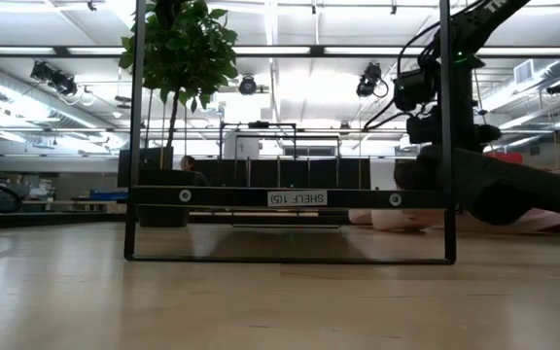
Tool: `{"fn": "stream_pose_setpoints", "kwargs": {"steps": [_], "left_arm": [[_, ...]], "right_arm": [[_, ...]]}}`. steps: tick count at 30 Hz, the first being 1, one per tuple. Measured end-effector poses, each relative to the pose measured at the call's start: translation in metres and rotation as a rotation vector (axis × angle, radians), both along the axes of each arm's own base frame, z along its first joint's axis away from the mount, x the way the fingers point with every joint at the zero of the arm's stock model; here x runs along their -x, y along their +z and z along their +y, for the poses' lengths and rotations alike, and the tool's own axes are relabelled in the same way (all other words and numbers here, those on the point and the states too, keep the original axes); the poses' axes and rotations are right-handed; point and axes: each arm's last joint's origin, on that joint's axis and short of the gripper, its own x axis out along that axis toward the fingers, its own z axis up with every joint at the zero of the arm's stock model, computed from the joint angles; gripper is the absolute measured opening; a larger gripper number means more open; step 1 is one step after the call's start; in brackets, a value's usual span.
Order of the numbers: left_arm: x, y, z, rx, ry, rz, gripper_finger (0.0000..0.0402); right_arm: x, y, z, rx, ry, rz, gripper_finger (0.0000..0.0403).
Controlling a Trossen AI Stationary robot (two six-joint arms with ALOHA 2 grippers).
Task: Pick and place slides into the shelf
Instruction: Put the black slipper on the shelf
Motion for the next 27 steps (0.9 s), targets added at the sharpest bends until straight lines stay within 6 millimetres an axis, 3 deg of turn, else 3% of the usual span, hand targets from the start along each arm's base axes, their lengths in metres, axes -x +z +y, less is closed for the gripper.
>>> {"fn": "stream_pose_setpoints", "kwargs": {"steps": [6,13,16,21,27], "left_arm": [[0.0,0.0,0.0,-0.01,-0.002,0.006,0.0018],[0.0,0.0,0.0,-0.025,-0.006,0.008,0.0028],[0.0,0.0,0.0,-0.026,-0.006,0.008,0.0029],[0.0,0.0,0.0,-0.026,-0.006,0.008,0.0022],[0.0,0.0,0.0,-0.022,-0.005,0.007,0.0017]], "right_arm": [[-0.002,0.01,0.005,-0.062,0.013,-0.147,0.0173],[0.002,0.022,0.01,-0.039,-0.013,-0.204,0.0169],[0.001,0.023,0.01,-0.057,-0.03,-0.229,0.0128],[0.0,0.024,0.01,-0.056,-0.034,-0.256,0.0017],[-0.001,0.025,0.009,-0.049,-0.041,-0.273,0.0007]]}}
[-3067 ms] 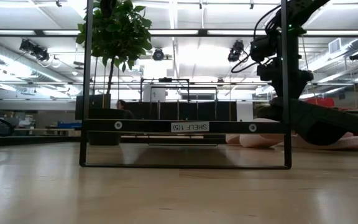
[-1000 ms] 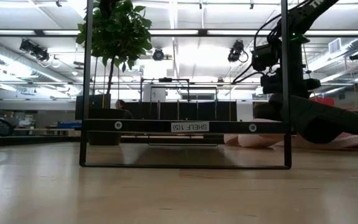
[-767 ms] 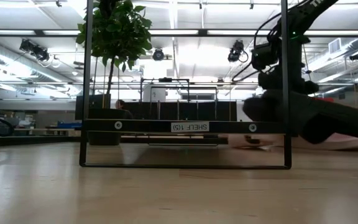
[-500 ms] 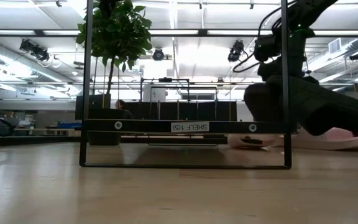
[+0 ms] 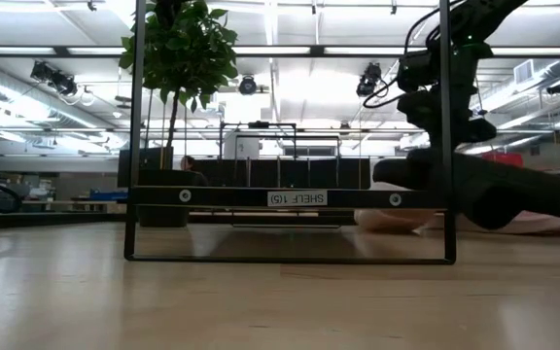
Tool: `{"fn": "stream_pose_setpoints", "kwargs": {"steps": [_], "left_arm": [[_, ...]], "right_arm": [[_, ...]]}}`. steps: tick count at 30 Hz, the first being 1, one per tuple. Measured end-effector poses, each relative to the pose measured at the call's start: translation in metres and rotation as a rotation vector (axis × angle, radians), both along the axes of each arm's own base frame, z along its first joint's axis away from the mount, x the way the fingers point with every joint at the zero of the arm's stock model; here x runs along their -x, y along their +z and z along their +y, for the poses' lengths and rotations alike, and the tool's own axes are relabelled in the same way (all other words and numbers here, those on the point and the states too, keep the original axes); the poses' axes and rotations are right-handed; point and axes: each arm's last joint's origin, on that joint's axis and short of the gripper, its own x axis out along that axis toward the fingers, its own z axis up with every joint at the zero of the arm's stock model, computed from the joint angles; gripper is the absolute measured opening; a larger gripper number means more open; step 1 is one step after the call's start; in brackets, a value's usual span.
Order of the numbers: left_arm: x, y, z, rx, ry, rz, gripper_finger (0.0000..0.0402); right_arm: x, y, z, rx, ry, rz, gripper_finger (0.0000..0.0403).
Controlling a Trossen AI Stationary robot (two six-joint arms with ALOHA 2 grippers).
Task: Pick and place slides into the shelf
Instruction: Put the black slipper on the shelf
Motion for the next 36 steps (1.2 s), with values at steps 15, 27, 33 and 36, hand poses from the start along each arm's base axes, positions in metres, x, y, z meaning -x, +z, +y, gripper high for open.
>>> {"fn": "stream_pose_setpoints", "kwargs": {"steps": [15,27,33,36], "left_arm": [[0.0,-0.002,0.0,0.008,0.001,0.022,0.002],[0.001,-0.003,-0.001,0.016,0.0,0.032,0.0029],[0.001,-0.005,-0.001,0.029,0.003,0.044,0.0031],[0.001,-0.005,-0.001,0.028,0.003,0.045,0.0026]], "right_arm": [[-0.024,0.043,0.002,0.08,0.077,-0.14,0.0004],[-0.003,0.056,-0.021,0.152,-0.053,-0.101,0.0071],[-0.002,0.055,-0.019,0.147,0.031,-0.095,0.0123],[-0.003,0.055,-0.019,0.147,0.033,-0.094,0.0157]]}}
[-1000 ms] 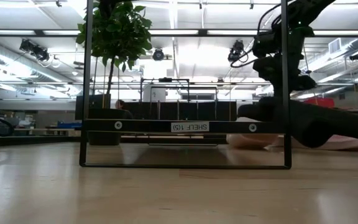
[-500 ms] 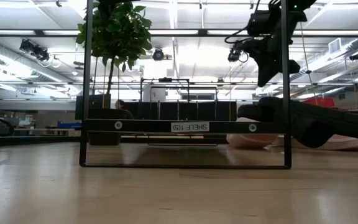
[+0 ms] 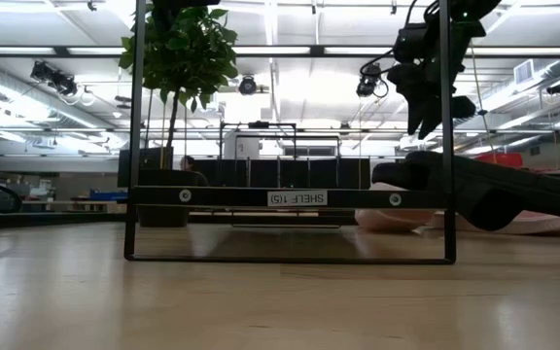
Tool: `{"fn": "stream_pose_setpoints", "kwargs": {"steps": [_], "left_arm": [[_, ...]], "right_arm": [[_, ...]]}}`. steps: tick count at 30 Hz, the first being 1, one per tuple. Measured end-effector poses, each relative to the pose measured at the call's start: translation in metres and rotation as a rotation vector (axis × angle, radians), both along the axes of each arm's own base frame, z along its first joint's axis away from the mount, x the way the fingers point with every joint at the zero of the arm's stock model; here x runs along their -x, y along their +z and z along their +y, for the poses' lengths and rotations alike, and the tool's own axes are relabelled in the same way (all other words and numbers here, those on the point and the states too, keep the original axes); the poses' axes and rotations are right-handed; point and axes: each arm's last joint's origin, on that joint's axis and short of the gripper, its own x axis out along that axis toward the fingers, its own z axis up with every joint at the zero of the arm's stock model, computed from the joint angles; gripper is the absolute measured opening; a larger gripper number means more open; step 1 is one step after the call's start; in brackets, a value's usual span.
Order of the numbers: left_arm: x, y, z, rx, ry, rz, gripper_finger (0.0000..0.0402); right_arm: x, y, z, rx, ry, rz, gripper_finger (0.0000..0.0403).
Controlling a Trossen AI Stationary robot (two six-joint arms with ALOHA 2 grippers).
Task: Pick and place slides into the shelf
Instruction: Put the black slipper on the shelf
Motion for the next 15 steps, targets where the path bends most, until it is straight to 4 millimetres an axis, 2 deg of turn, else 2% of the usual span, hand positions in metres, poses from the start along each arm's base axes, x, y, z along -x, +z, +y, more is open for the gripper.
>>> {"fn": "stream_pose_setpoints", "kwargs": {"steps": [4,8,15], "left_arm": [[0.0,0.0,0.0,-0.002,-0.001,0.003,0.0019],[0.0,0.0,0.0,-0.002,-0.001,0.003,0.002],[0.0,0.0,0.0,-0.024,-0.007,0.007,0.0031]], "right_arm": [[-0.001,-0.002,0.002,0.009,0.03,0.012,0.0205],[-0.006,-0.012,0.009,0.028,0.074,0.079,0.0242],[-0.015,-0.03,0.026,0.08,0.121,0.221,0.0254]]}}
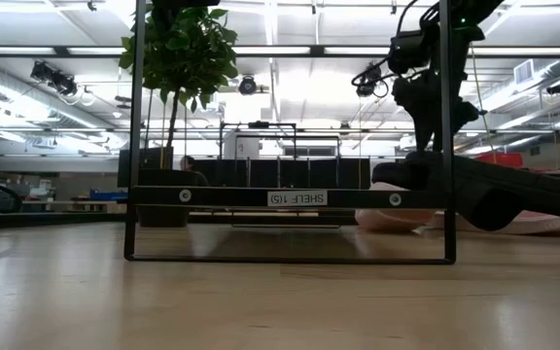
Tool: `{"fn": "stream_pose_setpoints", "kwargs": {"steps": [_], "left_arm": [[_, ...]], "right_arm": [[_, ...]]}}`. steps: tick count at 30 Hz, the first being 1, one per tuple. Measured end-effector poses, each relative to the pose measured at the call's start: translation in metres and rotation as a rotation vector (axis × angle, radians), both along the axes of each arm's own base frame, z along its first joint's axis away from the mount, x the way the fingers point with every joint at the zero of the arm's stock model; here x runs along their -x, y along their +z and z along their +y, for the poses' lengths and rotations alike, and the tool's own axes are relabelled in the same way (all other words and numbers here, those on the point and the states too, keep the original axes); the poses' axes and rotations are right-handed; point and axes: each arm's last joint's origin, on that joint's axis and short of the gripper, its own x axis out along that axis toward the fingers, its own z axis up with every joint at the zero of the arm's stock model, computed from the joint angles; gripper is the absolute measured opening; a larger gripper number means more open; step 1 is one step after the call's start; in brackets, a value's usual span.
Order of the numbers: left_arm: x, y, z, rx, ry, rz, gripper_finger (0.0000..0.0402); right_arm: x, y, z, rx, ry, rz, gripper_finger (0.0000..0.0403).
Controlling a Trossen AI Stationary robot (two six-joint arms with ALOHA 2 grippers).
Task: Pick and place slides into the shelf
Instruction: Put the black slipper on the shelf
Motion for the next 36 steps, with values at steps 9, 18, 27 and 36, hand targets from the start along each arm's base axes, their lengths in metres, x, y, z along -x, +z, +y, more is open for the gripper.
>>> {"fn": "stream_pose_setpoints", "kwargs": {"steps": [9,18,27,36], "left_arm": [[0.0,0.0,0.0,-0.004,0.0,0.0,0.0021],[0.0,0.0,0.0,0.0,0.001,0.0,0.0027],[0.0,-0.001,0.0,0.007,0.003,0.006,0.0021],[0.0,-0.001,0.0,0.006,0.003,0.006,0.0016]], "right_arm": [[-0.016,-0.014,0.013,0.027,0.055,0.04,0.0252],[-0.028,-0.041,0.003,0.116,0.017,0.25,0.0244],[-0.029,-0.048,0.0,0.081,0.013,0.274,0.0021],[-0.018,-0.016,0.011,0.084,-0.028,0.211,0.0011]]}}
